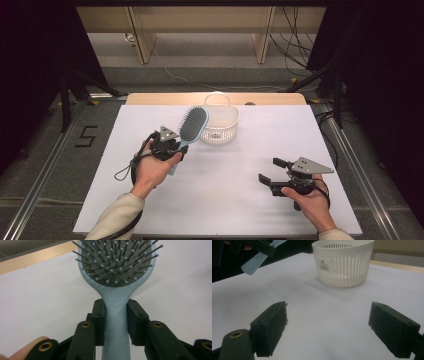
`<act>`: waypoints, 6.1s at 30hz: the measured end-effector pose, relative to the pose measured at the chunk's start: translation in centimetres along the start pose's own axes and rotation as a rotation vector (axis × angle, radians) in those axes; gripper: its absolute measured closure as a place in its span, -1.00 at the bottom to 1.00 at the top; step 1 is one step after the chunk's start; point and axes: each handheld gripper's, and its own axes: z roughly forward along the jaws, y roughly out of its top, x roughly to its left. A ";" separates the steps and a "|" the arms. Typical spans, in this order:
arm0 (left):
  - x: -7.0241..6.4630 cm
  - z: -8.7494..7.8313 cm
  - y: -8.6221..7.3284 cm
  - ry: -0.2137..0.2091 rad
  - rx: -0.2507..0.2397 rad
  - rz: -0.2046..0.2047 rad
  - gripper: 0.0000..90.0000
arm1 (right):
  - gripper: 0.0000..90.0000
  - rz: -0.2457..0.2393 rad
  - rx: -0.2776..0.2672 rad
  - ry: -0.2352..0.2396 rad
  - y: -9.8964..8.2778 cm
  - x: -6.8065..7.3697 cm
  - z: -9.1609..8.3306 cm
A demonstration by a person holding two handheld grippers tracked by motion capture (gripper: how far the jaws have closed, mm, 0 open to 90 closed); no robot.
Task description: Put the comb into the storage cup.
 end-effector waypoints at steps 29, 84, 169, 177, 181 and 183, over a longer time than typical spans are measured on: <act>0.2 0.0 0.8 0.007 -0.071 -0.019 0.55 | -0.65 0.005 -0.009 -0.003 0.0 0.0 -0.1; 0.5 0.9 1.4 -0.014 -0.186 0.020 0.55 | -0.65 0.007 -0.009 -0.003 0.0 -0.1 -0.1; -0.5 2.7 4.0 -0.032 -0.242 0.063 0.55 | -0.65 0.015 -0.014 0.006 -0.1 0.0 -0.1; -0.5 2.8 4.3 -0.028 -0.247 0.064 0.55 | -0.65 0.015 -0.014 0.006 -0.1 -0.1 -0.1; -0.5 2.8 4.5 -0.028 -0.249 0.065 0.55 | -0.65 0.016 -0.014 0.006 -0.1 -0.1 -0.1; -0.5 2.8 4.6 -0.027 -0.248 0.070 0.55 | -0.65 0.016 -0.014 0.006 -0.1 -0.1 -0.1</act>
